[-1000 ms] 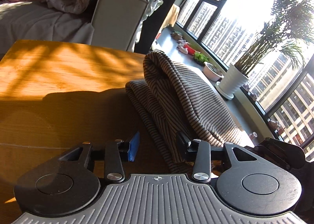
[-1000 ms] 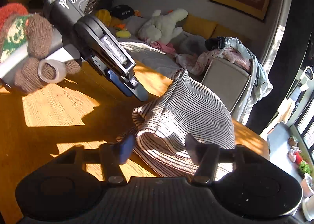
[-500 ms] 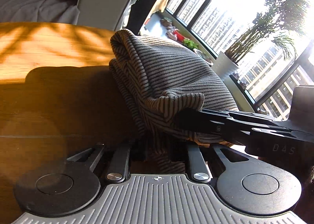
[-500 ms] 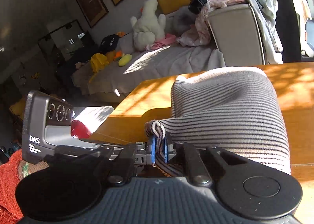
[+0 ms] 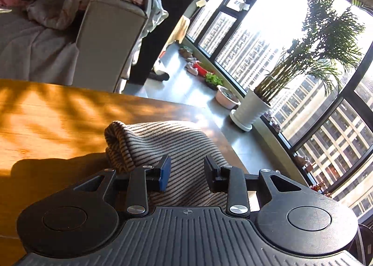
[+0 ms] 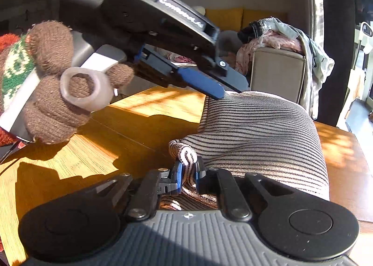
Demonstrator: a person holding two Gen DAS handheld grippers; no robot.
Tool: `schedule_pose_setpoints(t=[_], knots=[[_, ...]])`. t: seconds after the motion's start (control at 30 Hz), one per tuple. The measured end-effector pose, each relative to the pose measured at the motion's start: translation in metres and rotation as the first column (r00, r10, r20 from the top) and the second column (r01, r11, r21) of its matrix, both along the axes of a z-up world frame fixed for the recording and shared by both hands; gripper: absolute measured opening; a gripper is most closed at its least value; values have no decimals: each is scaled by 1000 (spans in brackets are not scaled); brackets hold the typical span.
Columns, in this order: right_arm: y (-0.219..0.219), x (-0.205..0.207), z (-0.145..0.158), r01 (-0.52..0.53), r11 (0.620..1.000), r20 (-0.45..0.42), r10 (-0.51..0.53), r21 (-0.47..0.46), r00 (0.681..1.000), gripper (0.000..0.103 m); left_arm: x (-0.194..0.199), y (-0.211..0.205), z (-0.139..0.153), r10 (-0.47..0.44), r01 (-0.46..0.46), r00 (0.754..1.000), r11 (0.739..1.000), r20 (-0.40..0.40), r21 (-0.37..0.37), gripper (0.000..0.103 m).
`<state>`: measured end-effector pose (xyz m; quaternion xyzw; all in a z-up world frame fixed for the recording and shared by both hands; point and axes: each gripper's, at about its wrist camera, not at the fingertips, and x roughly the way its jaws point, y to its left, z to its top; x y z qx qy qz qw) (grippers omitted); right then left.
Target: Fold clothes
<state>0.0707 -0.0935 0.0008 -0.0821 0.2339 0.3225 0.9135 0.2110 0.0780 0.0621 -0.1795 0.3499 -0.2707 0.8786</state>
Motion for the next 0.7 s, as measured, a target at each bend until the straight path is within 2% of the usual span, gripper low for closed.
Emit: schedule_pose_setpoints(t=[0.1,0.17,0.3,0.4,0.47,0.53,0.57,0.63,0.7], knots=[[-1,-6,2,-12,1000,16,12,-21,1000,10,23,-11,-18,21,-20,999,1000,-35,24,31],[-1,-16,1,-31,998,33,33,-51,999,15,37,-15,-32,34,-32,998,999,-57,34,21],[6,-26,0,-62,987,84,75,-151,994,21,53,-10,-44,34,-34,995,999,-89,-1,20],[12,-31,7,-109,972,108,134,-210,985,31,58,-8,-48,25,-25,996,1000,-90,-2,18],[7,-34,23,-147,974,117,168,-171,979,36,59,-8,-49,18,-18,996,1000,-86,4,18],[0,-35,42,-172,979,129,185,-110,974,49,60,-8,-49,12,-11,996,1000,-87,6,18],[-4,-32,49,-152,984,140,163,-87,977,53,62,-8,-50,8,-8,996,1000,-90,5,18],[-12,-25,62,-111,993,161,117,-43,980,53,64,-7,-51,6,-6,995,1000,-99,0,18],[-14,-12,55,-30,998,154,40,-63,987,49,67,-6,-52,7,-8,994,1000,-110,-9,18]])
